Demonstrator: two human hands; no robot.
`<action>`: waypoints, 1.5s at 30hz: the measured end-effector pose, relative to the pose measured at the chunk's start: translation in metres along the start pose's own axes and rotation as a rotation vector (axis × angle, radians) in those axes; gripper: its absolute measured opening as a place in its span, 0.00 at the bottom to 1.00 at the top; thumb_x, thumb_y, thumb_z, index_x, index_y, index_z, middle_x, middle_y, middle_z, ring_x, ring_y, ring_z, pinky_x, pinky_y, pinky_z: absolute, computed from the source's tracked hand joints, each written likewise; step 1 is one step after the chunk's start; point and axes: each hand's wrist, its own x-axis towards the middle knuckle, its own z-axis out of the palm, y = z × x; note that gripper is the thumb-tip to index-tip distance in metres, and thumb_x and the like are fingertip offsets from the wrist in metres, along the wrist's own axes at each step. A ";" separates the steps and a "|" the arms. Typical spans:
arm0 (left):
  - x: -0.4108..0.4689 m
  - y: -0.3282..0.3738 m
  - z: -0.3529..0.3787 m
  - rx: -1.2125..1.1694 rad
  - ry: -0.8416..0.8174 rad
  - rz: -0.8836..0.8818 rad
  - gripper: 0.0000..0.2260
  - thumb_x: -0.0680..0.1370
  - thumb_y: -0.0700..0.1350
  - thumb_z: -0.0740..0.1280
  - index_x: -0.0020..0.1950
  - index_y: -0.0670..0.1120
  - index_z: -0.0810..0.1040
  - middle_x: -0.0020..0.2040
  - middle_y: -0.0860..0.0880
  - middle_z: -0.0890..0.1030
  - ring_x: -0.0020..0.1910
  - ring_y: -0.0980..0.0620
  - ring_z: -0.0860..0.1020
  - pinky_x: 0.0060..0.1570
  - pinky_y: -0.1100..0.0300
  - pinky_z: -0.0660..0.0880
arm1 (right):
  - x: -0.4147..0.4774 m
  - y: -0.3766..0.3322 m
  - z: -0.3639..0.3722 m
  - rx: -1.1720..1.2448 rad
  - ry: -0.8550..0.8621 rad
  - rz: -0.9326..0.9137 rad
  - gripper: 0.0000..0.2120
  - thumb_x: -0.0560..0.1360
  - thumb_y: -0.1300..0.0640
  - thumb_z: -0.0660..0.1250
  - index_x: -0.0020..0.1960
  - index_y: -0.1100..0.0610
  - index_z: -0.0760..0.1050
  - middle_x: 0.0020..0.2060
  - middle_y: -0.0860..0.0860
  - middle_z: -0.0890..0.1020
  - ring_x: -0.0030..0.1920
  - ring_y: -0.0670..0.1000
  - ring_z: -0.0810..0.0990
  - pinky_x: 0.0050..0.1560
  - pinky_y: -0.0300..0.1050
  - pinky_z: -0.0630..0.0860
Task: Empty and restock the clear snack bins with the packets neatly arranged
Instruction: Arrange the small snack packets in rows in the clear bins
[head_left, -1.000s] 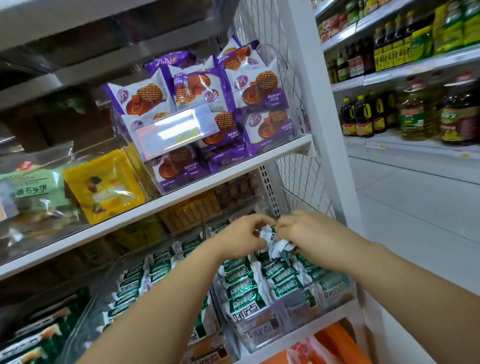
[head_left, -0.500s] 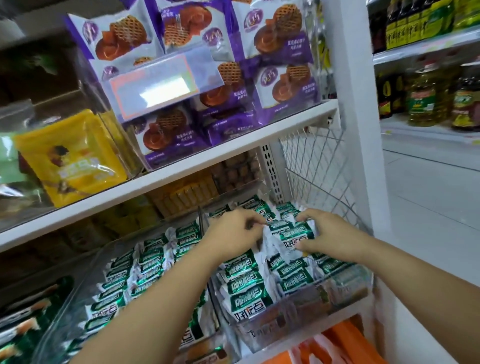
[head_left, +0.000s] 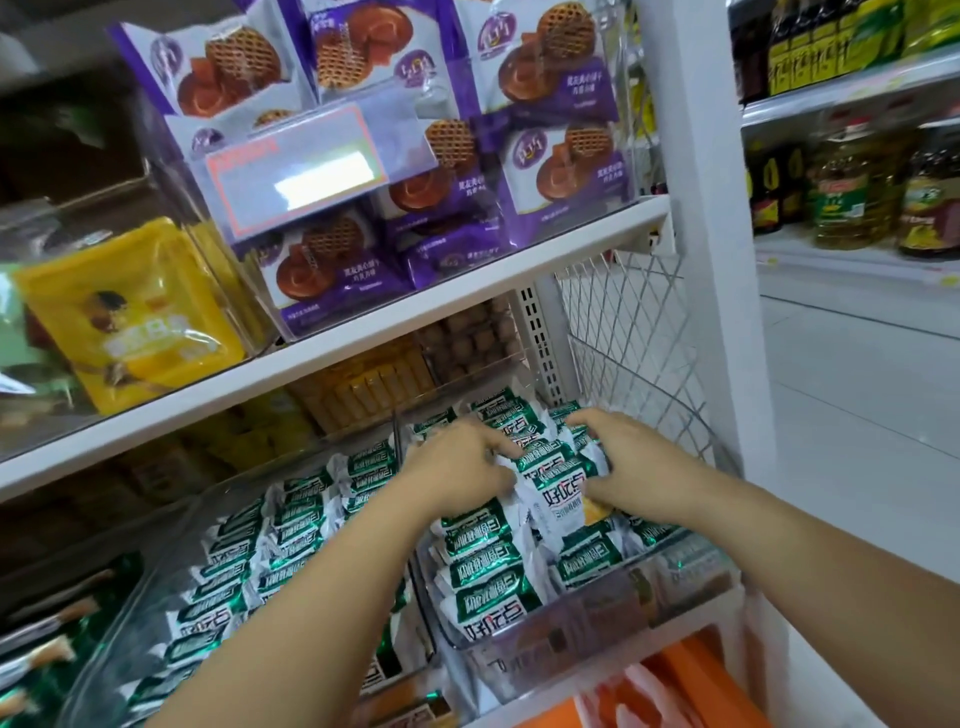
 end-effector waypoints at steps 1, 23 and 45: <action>-0.003 -0.004 -0.005 -0.078 0.008 0.001 0.08 0.77 0.50 0.66 0.53 0.63 0.77 0.62 0.54 0.76 0.61 0.48 0.76 0.65 0.49 0.70 | -0.001 -0.003 -0.001 -0.048 0.022 -0.029 0.35 0.74 0.56 0.69 0.75 0.46 0.55 0.73 0.53 0.62 0.64 0.52 0.72 0.63 0.46 0.70; -0.164 -0.116 0.031 0.260 0.141 -0.131 0.21 0.80 0.64 0.50 0.73 0.66 0.60 0.75 0.60 0.61 0.72 0.55 0.62 0.72 0.53 0.54 | -0.044 -0.118 0.085 -0.433 -0.216 -0.418 0.20 0.81 0.43 0.52 0.73 0.38 0.60 0.77 0.46 0.38 0.77 0.50 0.44 0.76 0.57 0.46; -0.211 -0.177 0.029 0.188 0.095 -0.091 0.25 0.80 0.65 0.46 0.77 0.61 0.51 0.79 0.58 0.46 0.77 0.55 0.52 0.73 0.43 0.42 | -0.053 -0.179 0.115 -0.825 -0.441 -0.329 0.53 0.64 0.23 0.41 0.76 0.55 0.31 0.76 0.52 0.36 0.77 0.53 0.37 0.76 0.56 0.40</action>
